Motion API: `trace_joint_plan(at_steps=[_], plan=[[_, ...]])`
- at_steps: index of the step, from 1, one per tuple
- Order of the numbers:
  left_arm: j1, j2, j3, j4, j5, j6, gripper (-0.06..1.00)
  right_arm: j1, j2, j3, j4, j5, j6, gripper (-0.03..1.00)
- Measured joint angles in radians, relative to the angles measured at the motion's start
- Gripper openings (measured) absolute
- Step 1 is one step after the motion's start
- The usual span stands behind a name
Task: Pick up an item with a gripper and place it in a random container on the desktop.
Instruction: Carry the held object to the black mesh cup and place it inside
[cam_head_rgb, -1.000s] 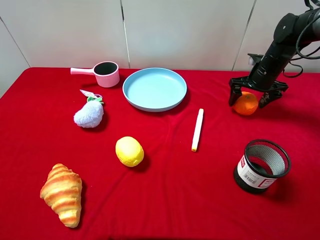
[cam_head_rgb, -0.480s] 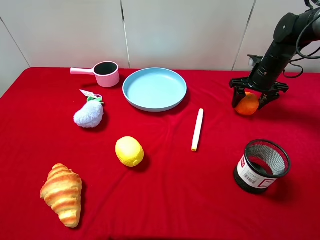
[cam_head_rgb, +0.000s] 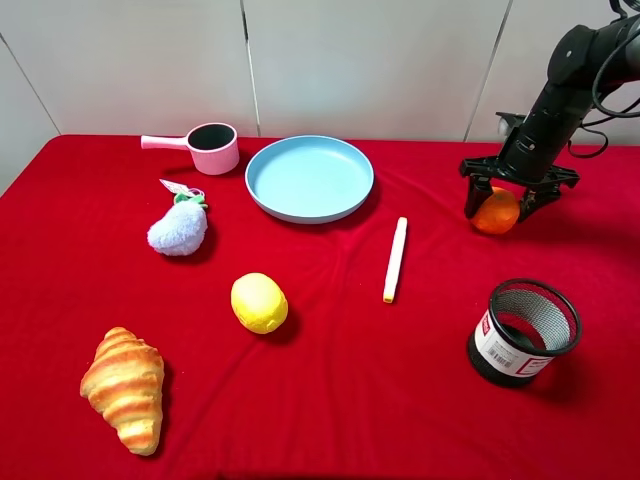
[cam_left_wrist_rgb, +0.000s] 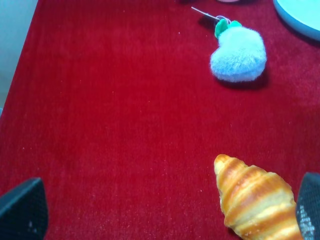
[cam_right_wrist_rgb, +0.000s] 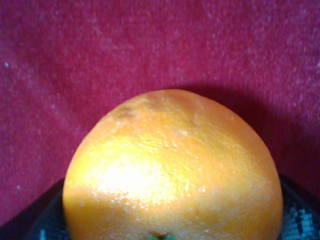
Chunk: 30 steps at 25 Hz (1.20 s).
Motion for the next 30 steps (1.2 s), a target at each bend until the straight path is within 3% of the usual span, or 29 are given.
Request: trace_joint_plan(at_steps=[12,30], plan=[[0.000,0.000,0.000,0.000,0.000,0.000,0.99,0.000,-0.086,0.000,-0.043,0.044,0.026,0.55],[0.000,0.000,0.000,0.000,0.000,0.000,0.99,0.000,-0.240,0.000,-0.082,0.195,0.076,0.55]])
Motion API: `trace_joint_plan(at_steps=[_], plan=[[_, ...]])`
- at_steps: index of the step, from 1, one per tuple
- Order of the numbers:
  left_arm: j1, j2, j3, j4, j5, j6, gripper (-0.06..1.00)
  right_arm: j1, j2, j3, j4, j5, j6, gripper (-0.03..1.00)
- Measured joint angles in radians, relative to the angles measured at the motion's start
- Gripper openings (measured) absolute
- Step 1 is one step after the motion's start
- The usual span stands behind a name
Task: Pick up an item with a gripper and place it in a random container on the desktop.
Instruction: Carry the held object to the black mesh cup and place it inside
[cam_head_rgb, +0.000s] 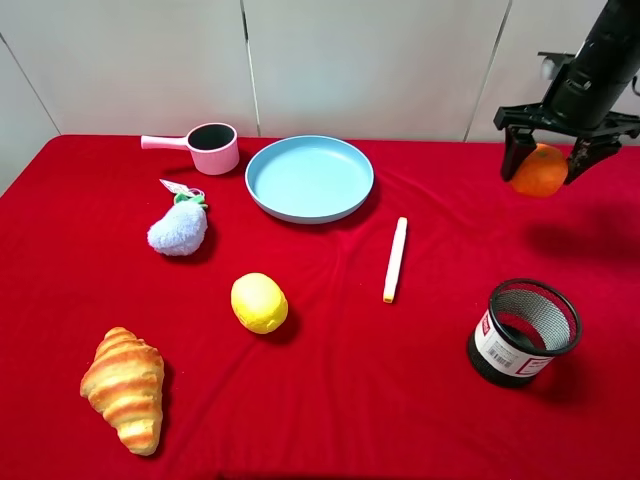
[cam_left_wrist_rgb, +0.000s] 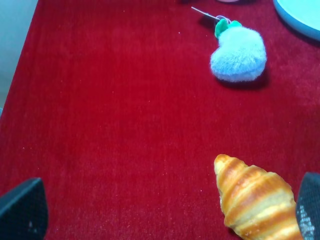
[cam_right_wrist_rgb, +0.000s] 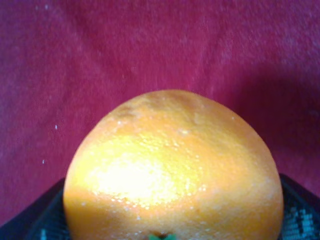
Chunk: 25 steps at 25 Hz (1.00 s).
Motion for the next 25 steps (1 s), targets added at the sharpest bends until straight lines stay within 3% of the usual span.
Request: trace_joint_plan(at_steps=[9,17,25], plan=[[0.000,0.000,0.000,0.000,0.000,0.000,0.99,0.004,-0.075,0.001,-0.006,0.043,0.014,0.55],[0.000,0.000,0.000,0.000,0.000,0.000,0.99,0.078,-0.162,0.006,-0.048,0.044,0.092,0.55],[0.000,0.000,0.000,0.000,0.000,0.000,0.99,0.094,-0.284,0.147,-0.049,0.045,0.134,0.55]])
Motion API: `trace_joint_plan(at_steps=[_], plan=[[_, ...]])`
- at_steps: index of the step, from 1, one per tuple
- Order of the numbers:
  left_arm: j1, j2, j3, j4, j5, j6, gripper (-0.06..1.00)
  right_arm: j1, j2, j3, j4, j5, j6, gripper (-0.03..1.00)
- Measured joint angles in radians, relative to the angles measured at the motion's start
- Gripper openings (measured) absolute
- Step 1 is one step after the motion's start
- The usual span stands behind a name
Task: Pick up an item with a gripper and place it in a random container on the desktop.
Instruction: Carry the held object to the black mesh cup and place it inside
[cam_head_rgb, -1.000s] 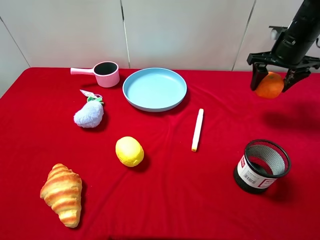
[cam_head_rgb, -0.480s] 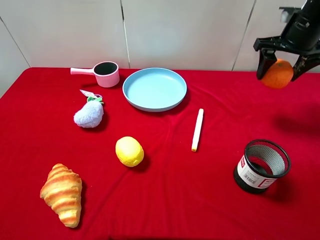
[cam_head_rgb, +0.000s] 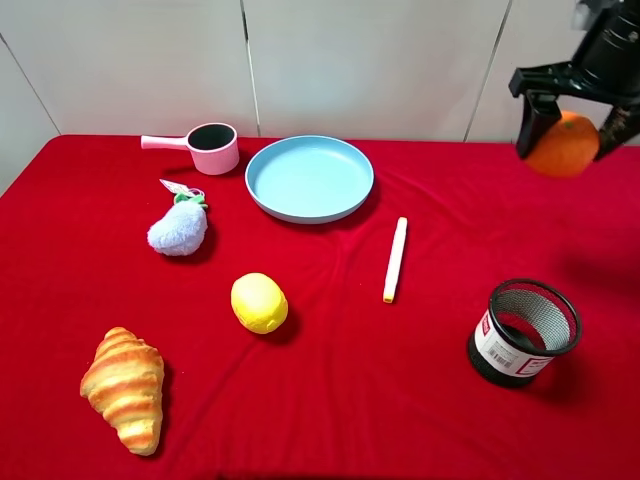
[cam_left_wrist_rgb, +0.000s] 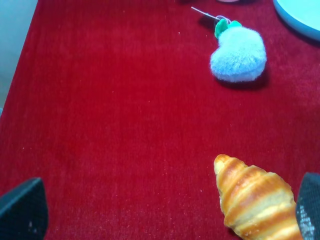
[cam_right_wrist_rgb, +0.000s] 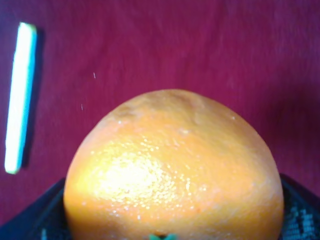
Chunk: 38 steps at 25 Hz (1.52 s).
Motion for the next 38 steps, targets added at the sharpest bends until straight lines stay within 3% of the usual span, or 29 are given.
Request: trace_joint_plan(at_steps=[32,38], plan=[[0.000,0.000,0.000,0.000,0.000,0.000,0.99,0.001,-0.392,0.454,0.159,0.001,0.050,0.55],[0.000,0.000,0.000,0.000,0.000,0.000,0.99,0.109,-0.394,0.481,0.145,0.001,0.108,0.55]])
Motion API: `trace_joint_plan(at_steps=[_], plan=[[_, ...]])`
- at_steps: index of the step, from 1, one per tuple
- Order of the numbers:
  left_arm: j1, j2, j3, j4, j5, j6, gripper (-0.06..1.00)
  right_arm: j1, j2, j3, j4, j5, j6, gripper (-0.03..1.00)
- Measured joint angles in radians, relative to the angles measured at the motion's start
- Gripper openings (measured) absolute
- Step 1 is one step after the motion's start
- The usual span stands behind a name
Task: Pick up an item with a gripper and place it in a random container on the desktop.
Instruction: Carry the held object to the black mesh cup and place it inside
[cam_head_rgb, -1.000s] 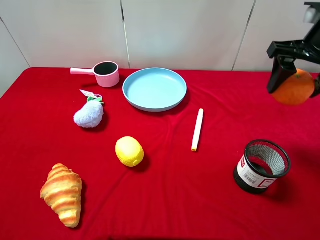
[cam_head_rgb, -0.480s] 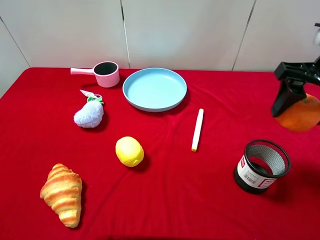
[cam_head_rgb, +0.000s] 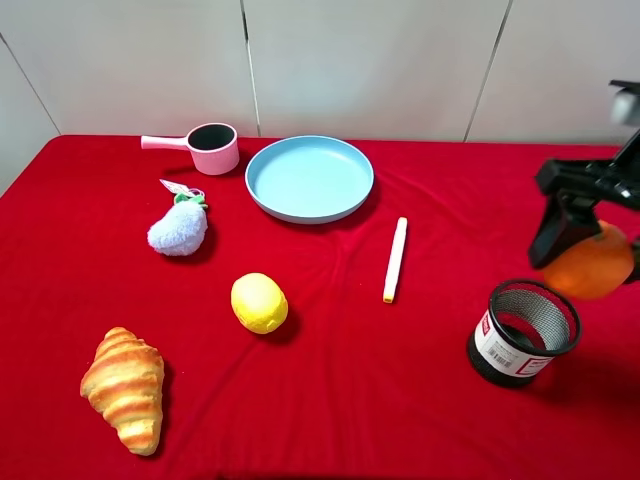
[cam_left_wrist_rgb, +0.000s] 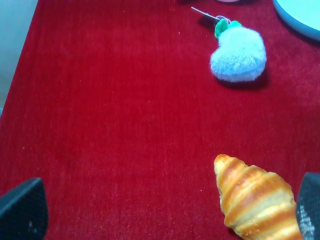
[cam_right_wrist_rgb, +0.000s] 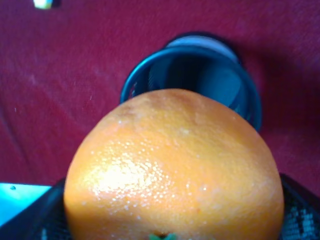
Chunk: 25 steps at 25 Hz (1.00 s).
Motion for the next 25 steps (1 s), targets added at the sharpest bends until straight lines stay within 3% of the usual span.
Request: trace_joint_plan(at_steps=[7,17,25], plan=[[0.000,0.000,0.000,0.000,0.000,0.000,0.99,0.117,-0.006,0.026,-0.068,-0.035,0.099,0.55],[0.000,0.000,0.000,0.000,0.000,0.000,0.99,0.122,-0.007,0.176,-0.084,-0.217,0.109,0.55],[0.000,0.000,0.000,0.000,0.000,0.000,0.99,0.122,-0.007,0.214,-0.092,-0.271,0.111,0.55]])
